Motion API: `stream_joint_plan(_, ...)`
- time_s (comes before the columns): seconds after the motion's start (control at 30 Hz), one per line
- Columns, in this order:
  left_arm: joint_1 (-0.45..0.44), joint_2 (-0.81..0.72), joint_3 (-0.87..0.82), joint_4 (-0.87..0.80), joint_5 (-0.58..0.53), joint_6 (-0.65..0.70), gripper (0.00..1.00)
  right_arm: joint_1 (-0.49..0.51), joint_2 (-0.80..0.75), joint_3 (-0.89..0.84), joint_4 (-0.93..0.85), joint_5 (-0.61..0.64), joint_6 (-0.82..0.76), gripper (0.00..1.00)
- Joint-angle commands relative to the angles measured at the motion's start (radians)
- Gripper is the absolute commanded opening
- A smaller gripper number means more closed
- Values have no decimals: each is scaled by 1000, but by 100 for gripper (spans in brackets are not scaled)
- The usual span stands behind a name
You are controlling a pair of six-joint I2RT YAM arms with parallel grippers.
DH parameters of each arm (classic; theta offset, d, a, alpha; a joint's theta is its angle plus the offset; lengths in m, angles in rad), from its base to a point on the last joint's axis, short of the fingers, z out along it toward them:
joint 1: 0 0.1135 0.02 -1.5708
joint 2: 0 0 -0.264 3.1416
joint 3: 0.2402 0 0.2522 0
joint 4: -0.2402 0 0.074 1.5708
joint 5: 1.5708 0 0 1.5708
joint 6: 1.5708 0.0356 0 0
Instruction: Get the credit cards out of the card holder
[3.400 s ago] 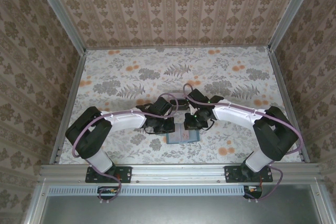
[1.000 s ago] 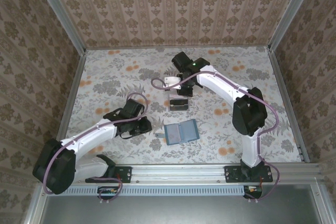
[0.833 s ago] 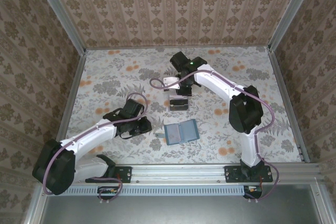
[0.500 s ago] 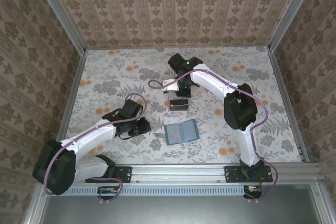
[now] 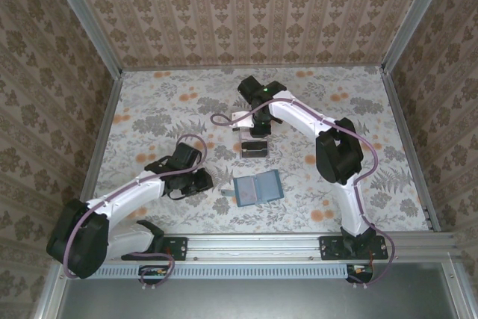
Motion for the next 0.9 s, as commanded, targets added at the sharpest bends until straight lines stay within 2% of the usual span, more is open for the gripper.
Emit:
stream_joint_plan(0.0,11,5,12,2,15,35,22,-6,-70,-23,38,55,29,23)
stream_joint_plan(0.13,17,29,50,-5,-3,65,25,-9,-136,-83,74,57,66,26)
stream_joint_plan(0.27,25,67,114,-34,-63,127,37,-20,-232,-187,137,49,124,37)
stream_joint_plan(0.37,38,96,161,-50,-121,179,50,-44,-322,-305,221,44,186,50)
stream_joint_plan(0.5,71,133,224,-75,-210,248,70,-95,-452,-477,349,46,292,72)
stream_joint_plan(0.53,82,143,241,-84,-236,264,77,-111,-486,-526,388,51,322,81)
stream_joint_plan(0.57,92,152,254,-89,-253,280,91,-126,-514,-566,421,57,349,88)
stream_joint_plan(0.6,107,163,267,-96,-273,298,100,-144,-546,-612,462,61,380,95)
stream_joint_plan(0.63,120,172,286,-110,-301,313,100,-163,-576,-657,513,69,417,100)
stream_joint_plan(0.87,253,218,352,-128,-483,423,100,-292,-707,-938,780,103,671,100)
